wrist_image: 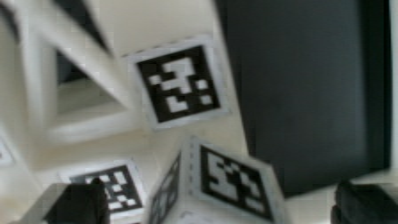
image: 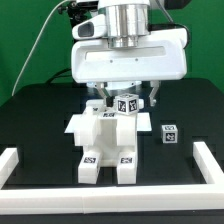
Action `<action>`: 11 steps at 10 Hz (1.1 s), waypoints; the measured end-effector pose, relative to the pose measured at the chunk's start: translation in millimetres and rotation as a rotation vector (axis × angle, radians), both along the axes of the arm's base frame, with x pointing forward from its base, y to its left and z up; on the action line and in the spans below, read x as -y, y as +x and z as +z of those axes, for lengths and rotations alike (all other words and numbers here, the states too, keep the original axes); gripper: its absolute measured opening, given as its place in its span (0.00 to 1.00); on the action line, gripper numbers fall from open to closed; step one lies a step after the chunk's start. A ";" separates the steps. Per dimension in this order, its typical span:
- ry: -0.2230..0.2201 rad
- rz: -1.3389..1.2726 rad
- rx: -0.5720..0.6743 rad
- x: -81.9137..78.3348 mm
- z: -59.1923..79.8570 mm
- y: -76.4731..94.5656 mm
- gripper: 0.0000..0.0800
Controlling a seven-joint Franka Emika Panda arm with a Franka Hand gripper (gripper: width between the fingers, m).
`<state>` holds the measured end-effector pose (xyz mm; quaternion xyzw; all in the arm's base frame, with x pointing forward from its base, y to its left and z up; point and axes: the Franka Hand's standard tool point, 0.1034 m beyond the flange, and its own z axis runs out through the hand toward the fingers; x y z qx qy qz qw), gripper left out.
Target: Assemble chair
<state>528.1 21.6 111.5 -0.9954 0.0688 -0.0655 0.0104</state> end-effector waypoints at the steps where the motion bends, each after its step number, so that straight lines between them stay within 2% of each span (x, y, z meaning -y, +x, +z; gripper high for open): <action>1: -0.029 0.133 -0.021 -4.1 -1.2 -3.5 0.80; 4: -0.060 0.327 -0.003 1.5 -0.9 -6.3 0.81; 5: -0.092 0.502 -0.006 4.8 1.5 -3.1 0.81; 7: -0.102 0.583 -0.011 7.0 4.0 0.2 0.81; 8: -0.099 0.560 -0.011 6.9 3.7 0.0 0.76; 9: -0.099 0.560 -0.012 7.2 3.7 0.0 0.58; 10: -0.089 0.499 -0.011 6.8 3.7 0.0 0.58; 11: -0.077 0.415 -0.010 6.5 3.7 0.0 0.40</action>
Offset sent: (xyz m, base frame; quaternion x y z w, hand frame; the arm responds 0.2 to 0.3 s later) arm 0.0000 0.0000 0.0000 0.0000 0.0000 -0.1938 0.9810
